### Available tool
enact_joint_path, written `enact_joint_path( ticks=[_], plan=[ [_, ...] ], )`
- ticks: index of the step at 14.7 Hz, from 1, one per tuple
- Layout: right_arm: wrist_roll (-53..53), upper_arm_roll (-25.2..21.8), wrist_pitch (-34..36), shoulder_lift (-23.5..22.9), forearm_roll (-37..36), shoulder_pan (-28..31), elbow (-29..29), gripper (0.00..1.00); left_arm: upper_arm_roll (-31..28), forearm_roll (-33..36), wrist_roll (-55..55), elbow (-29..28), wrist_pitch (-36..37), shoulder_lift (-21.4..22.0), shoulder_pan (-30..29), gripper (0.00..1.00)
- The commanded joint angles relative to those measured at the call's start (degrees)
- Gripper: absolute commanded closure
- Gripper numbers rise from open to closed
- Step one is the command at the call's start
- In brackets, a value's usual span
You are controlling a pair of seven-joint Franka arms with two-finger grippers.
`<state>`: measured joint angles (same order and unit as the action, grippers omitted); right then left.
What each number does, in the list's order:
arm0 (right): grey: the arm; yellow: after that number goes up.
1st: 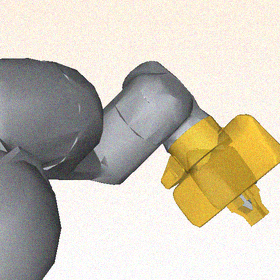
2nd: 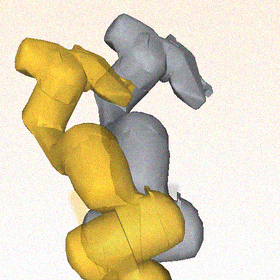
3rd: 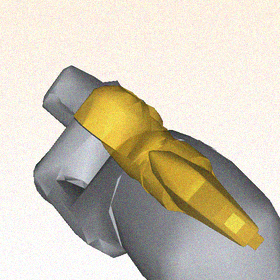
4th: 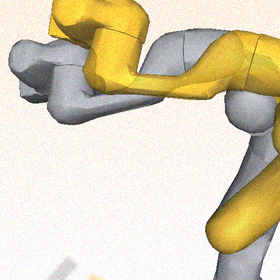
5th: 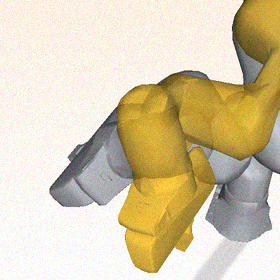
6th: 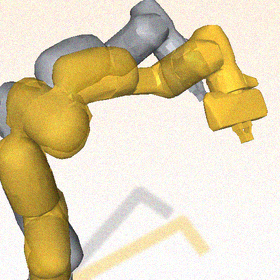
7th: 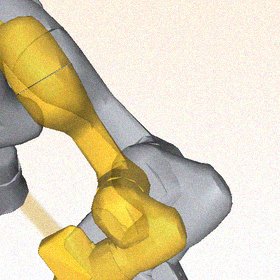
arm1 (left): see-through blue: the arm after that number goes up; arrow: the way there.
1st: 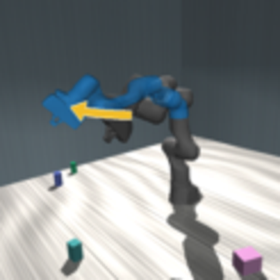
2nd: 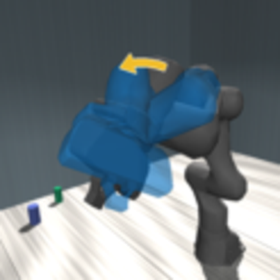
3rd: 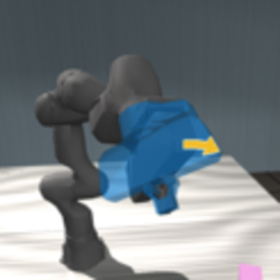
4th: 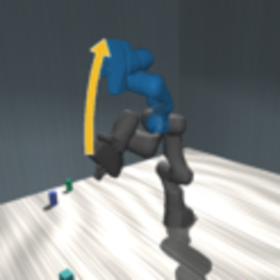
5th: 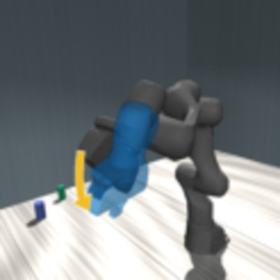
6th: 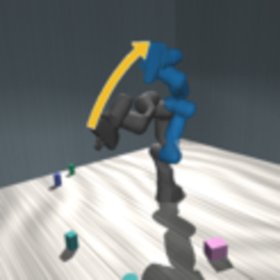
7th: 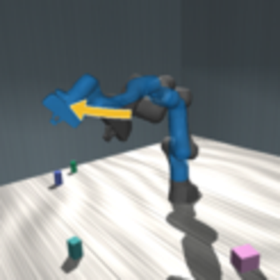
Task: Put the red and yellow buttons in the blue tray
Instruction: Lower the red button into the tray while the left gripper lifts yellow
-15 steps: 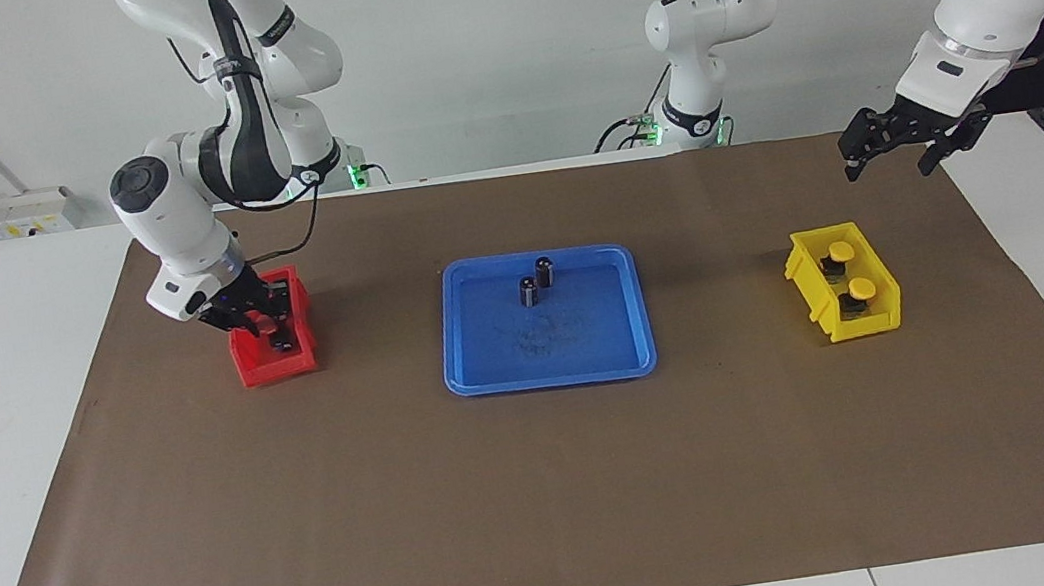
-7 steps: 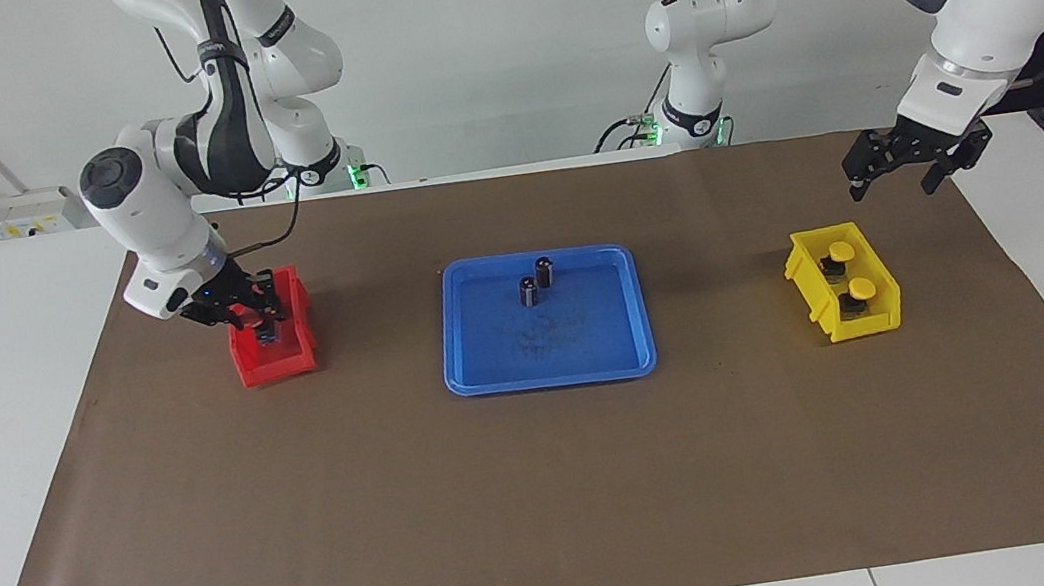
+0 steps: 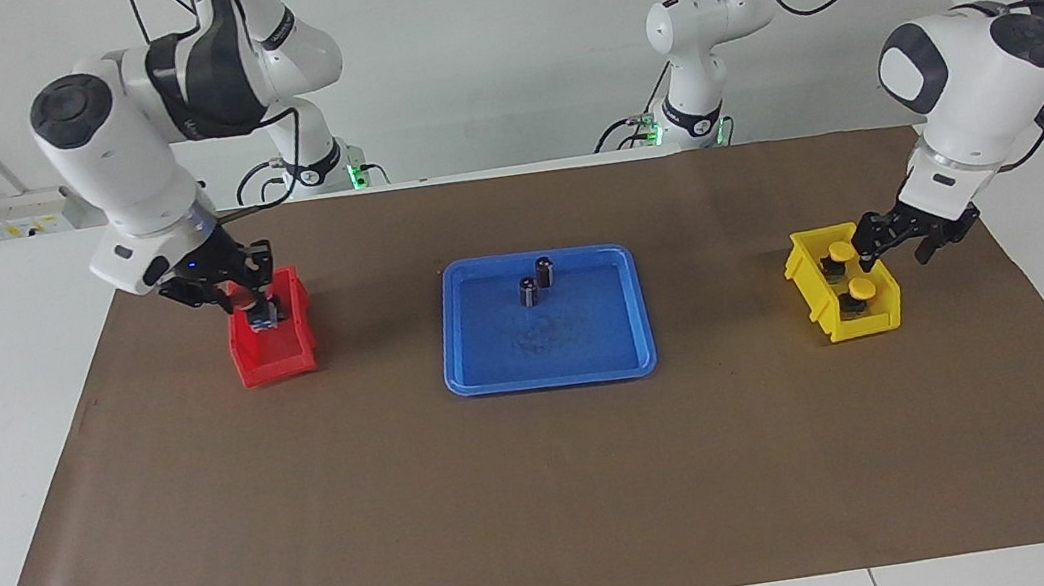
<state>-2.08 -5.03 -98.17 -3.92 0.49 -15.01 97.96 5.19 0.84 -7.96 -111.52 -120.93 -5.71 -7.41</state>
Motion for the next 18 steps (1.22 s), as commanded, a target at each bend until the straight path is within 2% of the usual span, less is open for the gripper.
enact_joint_path(
  ticks=[1, 4, 7, 9, 18],
  plan=[
    [-13.25, 0.02, 0.27, -7.4, 2.49, -7.37, -8.56, 0.73, 0.26, 0.13, 0.84, -3.86, -6.14, -0.79, -0.32, 0.28],
    [-26.1, 0.11, -8.85, -12.76, 2.85, -15.12, -9.37, 0.73, 0.26, 0.13, 0.67, -6.95, -9.15, -1.23, -0.85, 0.28],
    [-33.49, 0.11, -14.22, -18.48, 2.24, -20.22, -9.89, 0.73, 0.26, 0.13, 0.4, -8.44, -9.15, -0.88, -1.2, 0.28],
    [-35.96, 0.11, -16.34, -20.68, 2.33, -22.25, -9.81, 0.72, 0.26, 0.13, 0.49, -8.97, -9.07, -0.7, -1.11, 0.29],
    [-37.2, 0.29, -19.6, -21.84, 2.77, -23.74, -5.42, 0.7, 0.17, 0.13, 0.75, -9.68, -8.8, -0.44, -1.29, 0.51]
  ],
)
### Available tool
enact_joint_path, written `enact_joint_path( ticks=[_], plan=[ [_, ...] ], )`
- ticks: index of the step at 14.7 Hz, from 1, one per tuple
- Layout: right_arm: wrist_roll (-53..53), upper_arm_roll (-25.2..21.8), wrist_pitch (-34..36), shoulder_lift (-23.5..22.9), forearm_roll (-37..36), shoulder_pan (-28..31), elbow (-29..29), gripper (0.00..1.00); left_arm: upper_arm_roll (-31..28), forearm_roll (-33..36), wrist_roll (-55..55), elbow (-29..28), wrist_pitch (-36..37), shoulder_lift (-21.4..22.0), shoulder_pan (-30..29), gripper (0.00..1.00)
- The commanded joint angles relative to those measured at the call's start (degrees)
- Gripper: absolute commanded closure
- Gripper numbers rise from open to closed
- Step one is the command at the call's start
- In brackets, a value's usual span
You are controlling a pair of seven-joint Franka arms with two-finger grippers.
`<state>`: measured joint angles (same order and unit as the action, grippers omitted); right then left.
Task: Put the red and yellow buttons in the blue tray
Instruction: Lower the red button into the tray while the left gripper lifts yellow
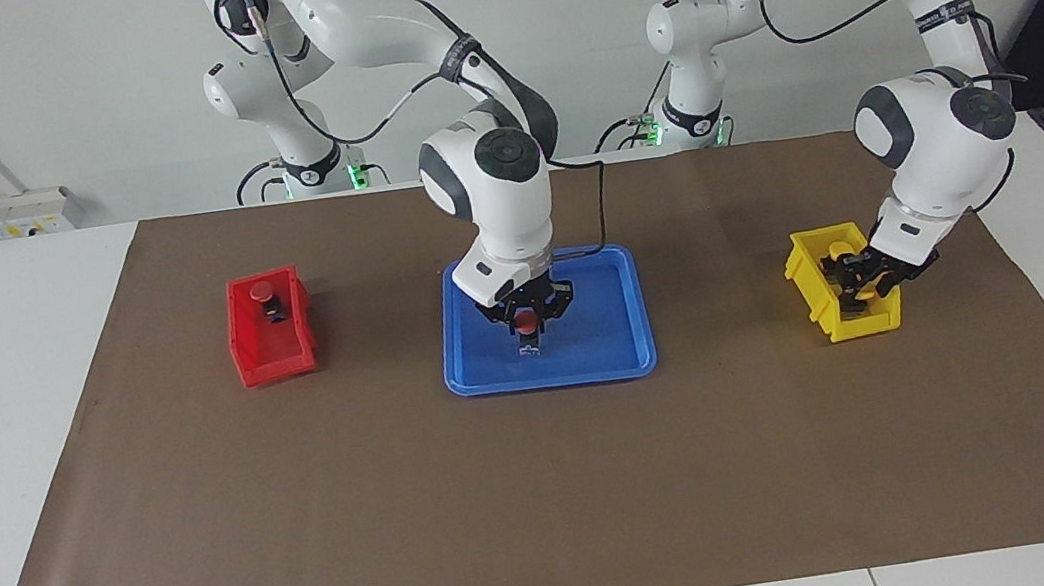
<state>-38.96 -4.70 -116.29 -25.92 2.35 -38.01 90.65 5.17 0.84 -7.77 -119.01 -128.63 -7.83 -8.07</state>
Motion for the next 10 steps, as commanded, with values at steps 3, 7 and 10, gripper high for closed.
enact_joint_path(
  ticks=[3, 7, 10],
  plan=[
    [0.29, -0.05, -1.84, 0.7, 0.9, -1.11, 3.31, 0.7, 0.2, 0.13, 0.48, -2.72, -1.36, 1.86, -1.33, 0.64],
    [0.55, 0.12, -1.93, 0.87, 0.9, -1.19, 3.92, 0.56, 0.2, 0.13, 0.56, 0.94, 1.61, 1.25, -0.99, 0.96],
    [0.64, 0.04, -1.93, 0.79, 0.81, -1.19, 3.23, 0.3, 0.46, 0.22, 2.14, 12.7, 16.16, 0.89, -0.11, 0.98]
  ],
)
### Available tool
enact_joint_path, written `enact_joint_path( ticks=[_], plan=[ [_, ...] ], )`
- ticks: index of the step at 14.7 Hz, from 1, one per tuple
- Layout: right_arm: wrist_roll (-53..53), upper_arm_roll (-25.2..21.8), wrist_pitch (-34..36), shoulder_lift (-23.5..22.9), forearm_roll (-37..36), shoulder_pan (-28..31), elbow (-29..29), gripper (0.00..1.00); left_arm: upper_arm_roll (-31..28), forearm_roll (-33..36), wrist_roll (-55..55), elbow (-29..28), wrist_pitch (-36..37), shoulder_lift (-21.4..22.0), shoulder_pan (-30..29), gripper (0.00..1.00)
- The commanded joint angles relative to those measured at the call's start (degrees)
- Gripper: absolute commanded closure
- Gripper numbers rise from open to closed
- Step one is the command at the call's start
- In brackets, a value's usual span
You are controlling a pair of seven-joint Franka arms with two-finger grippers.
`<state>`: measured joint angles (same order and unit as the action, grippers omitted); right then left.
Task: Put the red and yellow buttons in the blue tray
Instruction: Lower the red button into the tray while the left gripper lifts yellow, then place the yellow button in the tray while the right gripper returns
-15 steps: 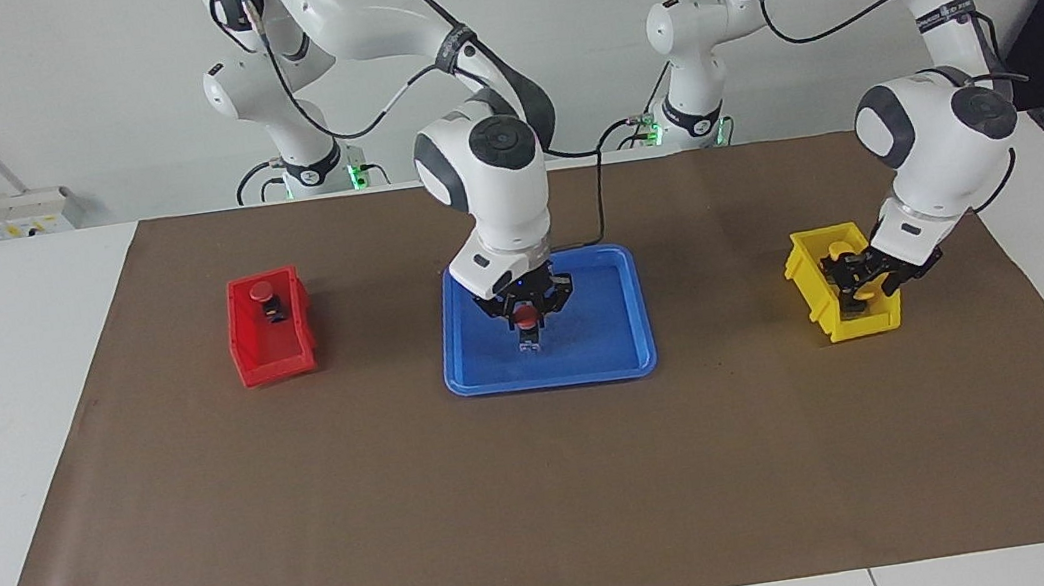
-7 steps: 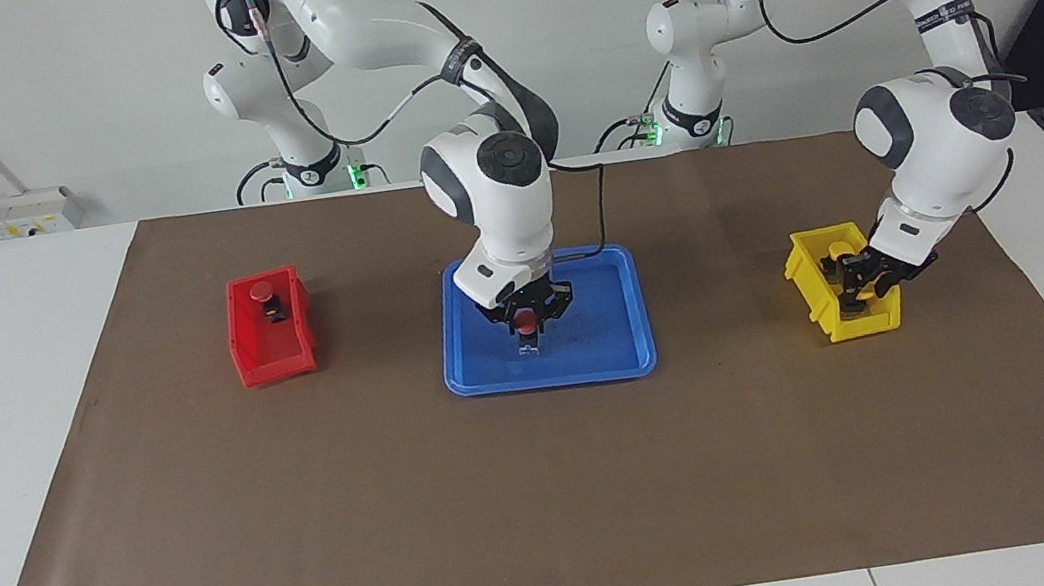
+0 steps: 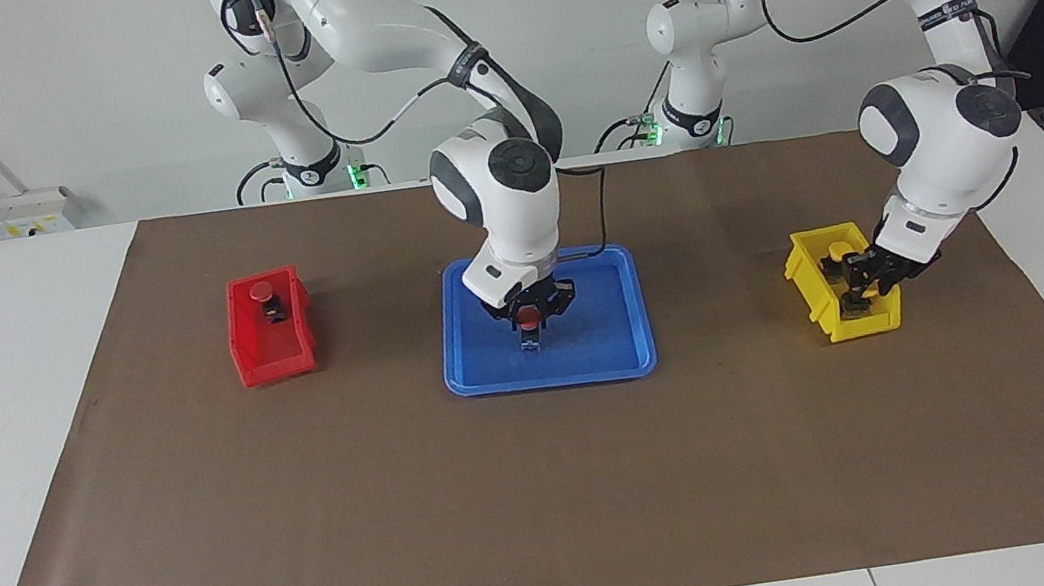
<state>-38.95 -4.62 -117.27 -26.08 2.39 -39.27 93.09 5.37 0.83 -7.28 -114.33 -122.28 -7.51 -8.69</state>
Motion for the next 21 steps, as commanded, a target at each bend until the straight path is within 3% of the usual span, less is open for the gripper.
enact_joint_path(
  ticks=[1, 4, 7, 9, 14, 16, 21],
  plan=[
    [0.63, -0.04, -0.42, 1.03, 0.6, 0.25, 0.17, 0.3, 0.17, 0.22, 1.83, 11.98, 14.48, 0.65, 1.64, 0.98],
    [3.25, -0.56, 2.65, 3.56, 0.07, 2.17, -2.65, 0.3, 0.52, 1.36, 8.12, 19.65, 22.69, 1.0, 6.2, 0.98],
    [13.86, -0.65, 7.65, 12.95, -0.01, 9.72, 2.6, 0.29, 0.69, 1.28, 24.11, 18.27, 20.61, 1.18, 17.62, 0.98],
    [21.51, -0.65, 10.73, 19.81, -0.01, 14.73, 9.79, 0.29, 0.69, 0.84, 32.11, 16.69, 17.19, 0.48, 24.39, 0.98],
    [41.02, -0.65, 6.9, 36.25, -0.01, 27.38, 31.14, 0.29, 0.69, 0.75, 44.1, 13.87, 9.35, -3.56, 35.12, 0.98],
    [49.38, -0.65, 4.77, 38.64, -0.01, 33.36, 35.92, 0.29, 0.61, 0.92, 46.03, 14.22, 7.33, -6.02, 37.42, 0.98],
    [52.75, -0.74, 1.09, 40.85, -0.1, 36.19, 43.21, 0.29, 0.52, 1.45, 50.08, 15.62, 3.99, -11.29, 40.32, 0.98]
  ],
)
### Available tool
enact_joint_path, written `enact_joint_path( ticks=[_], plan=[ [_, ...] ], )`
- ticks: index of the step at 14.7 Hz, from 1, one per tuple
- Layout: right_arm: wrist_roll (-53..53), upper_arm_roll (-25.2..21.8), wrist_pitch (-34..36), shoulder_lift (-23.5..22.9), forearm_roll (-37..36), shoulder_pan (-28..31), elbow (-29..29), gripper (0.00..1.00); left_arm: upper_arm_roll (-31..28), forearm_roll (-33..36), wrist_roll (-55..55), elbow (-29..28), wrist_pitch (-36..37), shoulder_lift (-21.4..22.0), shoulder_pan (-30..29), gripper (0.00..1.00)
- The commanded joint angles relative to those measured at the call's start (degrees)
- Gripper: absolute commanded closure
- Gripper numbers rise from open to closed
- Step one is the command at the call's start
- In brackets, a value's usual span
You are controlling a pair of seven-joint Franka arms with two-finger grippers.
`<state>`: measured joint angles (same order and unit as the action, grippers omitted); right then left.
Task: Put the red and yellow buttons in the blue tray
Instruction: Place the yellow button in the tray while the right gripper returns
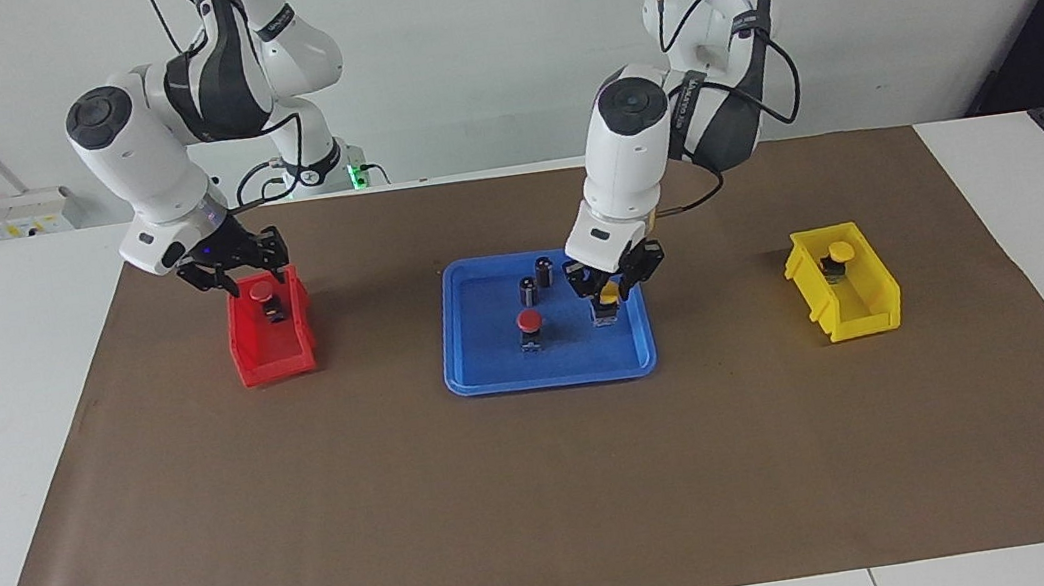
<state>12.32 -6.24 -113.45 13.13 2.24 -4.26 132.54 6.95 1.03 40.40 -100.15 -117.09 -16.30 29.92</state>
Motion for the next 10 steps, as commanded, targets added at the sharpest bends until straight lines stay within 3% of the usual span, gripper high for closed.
enact_joint_path(
  ticks=[1, 4, 7, 8, 10],
  plan=[
    [2.79, 0.87, -4.57, 1.64, 0.04, 2.14, 5.35, 0.29, -1.06, 2.04, 2.93, 1.45, -1.47, -3.38, 2.33, 0.98],
    [7.36, 0.87, -10.46, 1.64, -0.57, 3.98, 9.31, 0.3, -0.97, 4.33, 5.92, 1.45, -4.2, -5.58, 2.86, 0.98],
    [7.46, 0.87, -12.05, 1.55, -1.19, 4.34, 10.98, 0.31, -0.97, 4.42, 5.92, 1.45, -4.73, -6.03, 3.21, 0.98],
    [7.54, 0.87, -12.05, 1.72, -1.54, 4.26, 11.42, 0.32, -0.97, 4.42, 5.92, 1.45, -4.73, -6.03, 3.13, 0.92],
    [7.55, 0.87, -11.88, 1.73, -4.25, 4.26, 12.04, 0.33, -0.97, 4.42, 5.92, 1.8, -4.21, -5.94, 3.21, 0.57]
  ],
)
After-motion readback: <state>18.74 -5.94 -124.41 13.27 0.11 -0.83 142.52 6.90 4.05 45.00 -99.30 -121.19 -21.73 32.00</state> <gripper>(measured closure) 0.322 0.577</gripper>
